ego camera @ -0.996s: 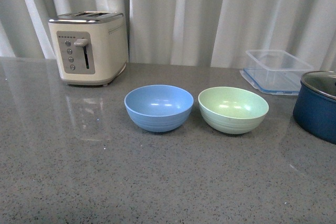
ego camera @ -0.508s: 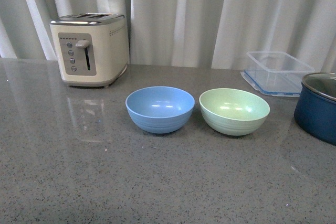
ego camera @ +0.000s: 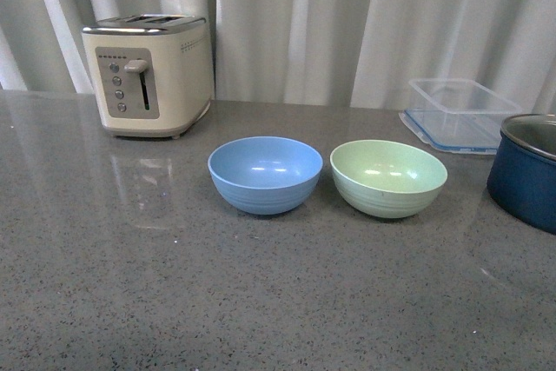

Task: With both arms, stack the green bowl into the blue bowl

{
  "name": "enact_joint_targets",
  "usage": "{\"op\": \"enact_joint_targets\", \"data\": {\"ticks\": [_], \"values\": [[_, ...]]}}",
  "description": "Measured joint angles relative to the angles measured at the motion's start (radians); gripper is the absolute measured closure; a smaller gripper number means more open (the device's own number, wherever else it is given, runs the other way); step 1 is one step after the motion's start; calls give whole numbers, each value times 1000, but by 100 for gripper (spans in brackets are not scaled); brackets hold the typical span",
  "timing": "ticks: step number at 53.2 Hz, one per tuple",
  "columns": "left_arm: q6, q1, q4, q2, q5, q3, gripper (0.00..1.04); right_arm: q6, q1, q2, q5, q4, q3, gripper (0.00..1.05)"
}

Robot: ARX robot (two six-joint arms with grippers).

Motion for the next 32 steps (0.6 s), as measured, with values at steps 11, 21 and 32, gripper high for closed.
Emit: {"op": "enact_joint_targets", "data": {"ticks": [11,21,32], "values": [[0,0,0,0,0,0,7,121,41,402,21,-80,294,10],[0,0,0,0,0,0,7,183,68,675,80,-150,521,10],[0,0,0,0,0,0,7,222,78,895,161,-164,662,10]]}}
